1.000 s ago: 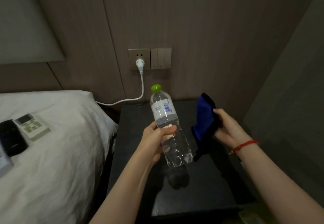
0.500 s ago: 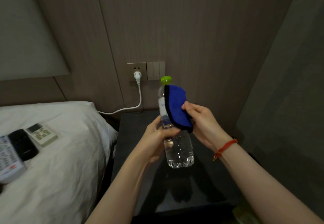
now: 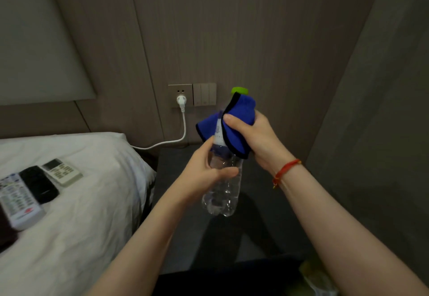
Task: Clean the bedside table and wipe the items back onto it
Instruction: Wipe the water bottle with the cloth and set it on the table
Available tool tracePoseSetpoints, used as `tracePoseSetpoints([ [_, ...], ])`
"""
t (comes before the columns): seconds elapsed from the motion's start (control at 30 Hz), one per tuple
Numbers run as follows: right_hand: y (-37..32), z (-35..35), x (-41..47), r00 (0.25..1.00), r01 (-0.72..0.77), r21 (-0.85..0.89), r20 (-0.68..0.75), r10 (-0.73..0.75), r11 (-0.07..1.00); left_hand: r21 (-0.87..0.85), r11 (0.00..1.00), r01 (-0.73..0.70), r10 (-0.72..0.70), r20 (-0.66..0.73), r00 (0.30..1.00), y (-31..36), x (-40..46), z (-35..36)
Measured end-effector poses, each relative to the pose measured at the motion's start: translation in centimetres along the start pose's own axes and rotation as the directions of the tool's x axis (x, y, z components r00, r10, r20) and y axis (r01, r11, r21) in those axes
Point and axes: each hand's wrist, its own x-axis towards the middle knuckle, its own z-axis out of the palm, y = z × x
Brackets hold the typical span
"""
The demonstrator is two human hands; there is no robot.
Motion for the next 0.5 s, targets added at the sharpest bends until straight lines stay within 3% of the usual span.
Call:
tracePoseSetpoints([
  [0.07, -1.1, 0.4, 0.2, 0.999, 0.026, -0.001, -0.044, -0.026, 1.000, 0.071, 0.997, -0.024, 0.026, -0.028, 0.999, 0.4, -0.1, -0.3],
  [0.23, -1.1, 1.3, -0.3, 0.988, -0.088, 0.270, -0.102, 0.119, 0.959, 0.246, 0.967, -0.072, 0.088, -0.054, 0.995, 0.6, -0.1, -0.8],
  [0.37, 2.7, 2.7, -3.3, 0.996, -0.086, 0.079, 0.037, 0.083, 0.993, 0.184, 0.981, -0.054, 0.076, -0.112, 0.991, 0.2, -0.6, -1.3],
  [0.5, 2.1, 2.1, -2.9, 0.998, -0.069, 0.132, 0.013, 0.068, 0.989, 0.287, 0.953, -0.092, 0.117, -0.072, 0.991, 0.4, -1.3, -1.1],
])
